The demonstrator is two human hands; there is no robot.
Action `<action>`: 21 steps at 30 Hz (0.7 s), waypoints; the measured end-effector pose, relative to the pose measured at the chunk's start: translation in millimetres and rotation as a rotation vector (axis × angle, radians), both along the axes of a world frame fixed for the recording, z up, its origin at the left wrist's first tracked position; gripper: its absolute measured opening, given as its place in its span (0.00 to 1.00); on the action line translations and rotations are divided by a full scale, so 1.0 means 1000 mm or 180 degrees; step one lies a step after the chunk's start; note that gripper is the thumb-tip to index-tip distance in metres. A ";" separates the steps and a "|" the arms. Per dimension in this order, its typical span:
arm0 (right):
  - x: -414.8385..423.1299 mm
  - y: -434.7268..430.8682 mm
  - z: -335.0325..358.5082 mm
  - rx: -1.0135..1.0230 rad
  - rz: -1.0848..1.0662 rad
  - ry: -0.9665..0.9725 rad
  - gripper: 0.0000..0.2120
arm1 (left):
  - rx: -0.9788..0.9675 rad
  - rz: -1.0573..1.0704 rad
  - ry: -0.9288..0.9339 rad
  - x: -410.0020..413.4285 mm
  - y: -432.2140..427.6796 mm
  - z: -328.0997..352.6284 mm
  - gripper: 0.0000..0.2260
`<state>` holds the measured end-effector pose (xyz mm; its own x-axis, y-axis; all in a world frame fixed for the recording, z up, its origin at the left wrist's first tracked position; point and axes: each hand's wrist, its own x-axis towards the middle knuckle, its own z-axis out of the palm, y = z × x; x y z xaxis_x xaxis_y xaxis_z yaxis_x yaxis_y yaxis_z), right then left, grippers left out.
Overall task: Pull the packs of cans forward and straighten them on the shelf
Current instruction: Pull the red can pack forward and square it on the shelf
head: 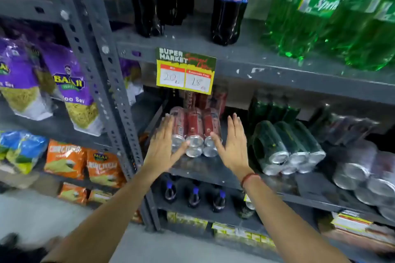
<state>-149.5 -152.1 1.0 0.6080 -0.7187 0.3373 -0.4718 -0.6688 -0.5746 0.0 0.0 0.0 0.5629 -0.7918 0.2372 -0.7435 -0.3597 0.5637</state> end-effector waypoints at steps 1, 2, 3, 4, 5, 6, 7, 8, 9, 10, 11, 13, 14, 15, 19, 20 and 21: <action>0.011 -0.009 -0.004 0.0463 -0.0030 -0.0101 0.40 | -0.0079 0.0140 0.0538 0.007 -0.012 -0.001 0.43; 0.020 -0.013 -0.001 0.0898 -0.0035 -0.0093 0.41 | 0.0020 0.0320 0.0991 0.012 -0.021 0.004 0.43; 0.030 -0.019 -0.001 0.1439 -0.0118 -0.0223 0.41 | 0.0046 0.0565 0.1398 0.018 -0.033 0.002 0.42; 0.039 -0.024 0.003 0.1992 -0.0172 -0.0318 0.40 | 0.0117 0.0769 0.1736 0.025 -0.045 0.005 0.40; 0.047 -0.029 0.002 0.2469 -0.0322 -0.0429 0.38 | 0.0074 0.0940 0.1947 0.032 -0.056 0.001 0.38; 0.052 -0.030 0.004 0.2850 -0.0473 -0.0495 0.35 | 0.0079 0.1066 0.2155 0.035 -0.061 0.004 0.35; 0.055 -0.034 0.004 0.2992 -0.0601 -0.0522 0.33 | -0.0023 0.1161 0.2301 0.042 -0.068 0.003 0.34; 0.058 -0.038 0.004 0.3088 -0.0687 -0.0534 0.30 | -0.0053 0.1260 0.2521 0.050 -0.074 0.000 0.34; 0.059 -0.041 0.004 0.3110 -0.0702 -0.0577 0.26 | -0.0169 0.1288 0.2797 0.056 -0.078 -0.002 0.35; 0.061 -0.045 0.003 0.3186 -0.0673 -0.0592 0.23 | -0.0200 0.1340 0.3066 0.063 -0.082 -0.007 0.37; 0.063 -0.047 0.001 0.3230 -0.0613 -0.0637 0.23 | -0.0241 0.1361 0.3200 0.075 -0.090 -0.021 0.39; 0.065 -0.049 0.001 0.3280 -0.0585 -0.0584 0.28 | -0.0347 0.1374 0.3278 0.086 -0.098 -0.036 0.39; 0.066 -0.051 0.001 0.3255 -0.0581 -0.0568 0.29 | -0.0420 0.1403 0.3342 0.084 -0.098 -0.034 0.36; 0.066 -0.053 0.000 0.3220 -0.0593 -0.0600 0.30 | -0.0528 0.1419 0.3391 0.070 -0.092 -0.017 0.30; 0.064 -0.056 0.003 0.3084 -0.0559 -0.0808 0.29 | -0.0989 0.1368 0.3244 0.046 -0.083 0.013 0.11; 0.063 -0.056 0.005 0.2995 -0.0496 -0.0875 0.23 | -0.1112 0.1238 0.3196 0.045 -0.083 0.013 0.11; 0.061 -0.056 0.005 0.2916 -0.0417 -0.0980 0.19 | -0.1192 0.1120 0.3098 0.045 -0.082 0.013 0.13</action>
